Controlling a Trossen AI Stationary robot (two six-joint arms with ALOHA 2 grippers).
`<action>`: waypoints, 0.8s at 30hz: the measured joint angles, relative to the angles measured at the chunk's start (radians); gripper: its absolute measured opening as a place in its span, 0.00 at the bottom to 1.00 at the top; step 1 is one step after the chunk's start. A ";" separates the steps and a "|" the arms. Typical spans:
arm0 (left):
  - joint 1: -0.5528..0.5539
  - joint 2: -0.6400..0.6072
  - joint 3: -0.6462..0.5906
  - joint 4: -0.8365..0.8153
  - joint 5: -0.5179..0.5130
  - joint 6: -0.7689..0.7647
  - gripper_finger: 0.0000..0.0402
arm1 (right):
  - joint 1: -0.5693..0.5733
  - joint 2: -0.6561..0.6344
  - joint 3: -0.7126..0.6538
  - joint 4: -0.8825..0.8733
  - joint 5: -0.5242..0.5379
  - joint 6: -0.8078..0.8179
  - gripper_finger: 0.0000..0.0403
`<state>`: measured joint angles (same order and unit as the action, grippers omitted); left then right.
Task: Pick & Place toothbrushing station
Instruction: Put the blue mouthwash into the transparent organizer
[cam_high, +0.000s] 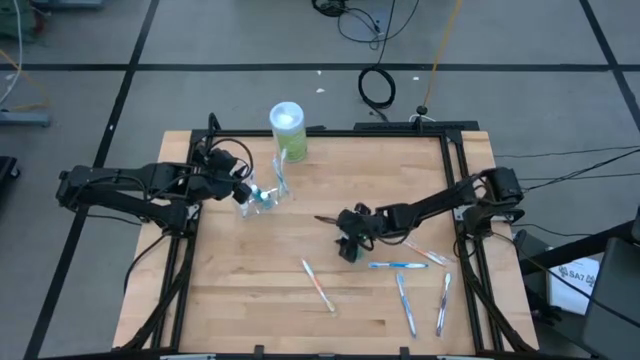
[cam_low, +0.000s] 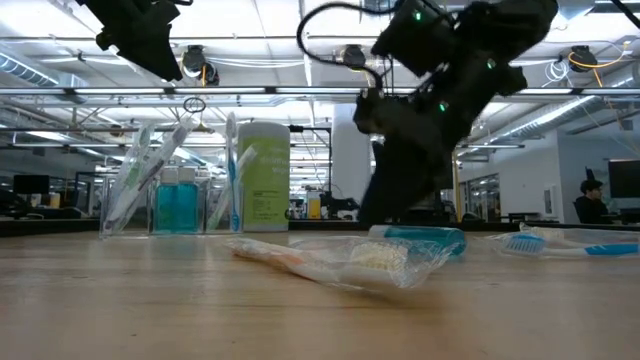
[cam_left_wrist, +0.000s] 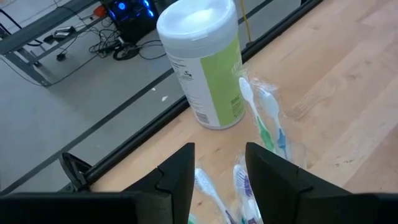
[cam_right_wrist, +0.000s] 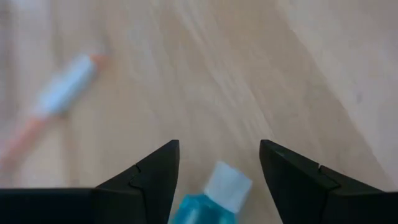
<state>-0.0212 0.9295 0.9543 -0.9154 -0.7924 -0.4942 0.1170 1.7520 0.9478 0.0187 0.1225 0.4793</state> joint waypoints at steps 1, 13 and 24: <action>0.000 0.000 0.000 0.000 -0.001 -0.001 0.37 | -0.005 -0.019 0.004 -0.005 -0.013 0.024 0.53; 0.001 0.000 0.000 0.006 -0.020 -0.039 0.37 | -0.082 -0.045 0.004 -0.185 -0.203 0.188 0.53; 0.001 0.000 0.000 0.011 -0.021 -0.039 0.37 | -0.111 -0.047 0.005 -0.129 -0.232 0.163 0.53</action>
<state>-0.0200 0.9295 0.9543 -0.9044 -0.8135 -0.5327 0.0059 1.7048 0.9524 -0.1107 -0.1093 0.6426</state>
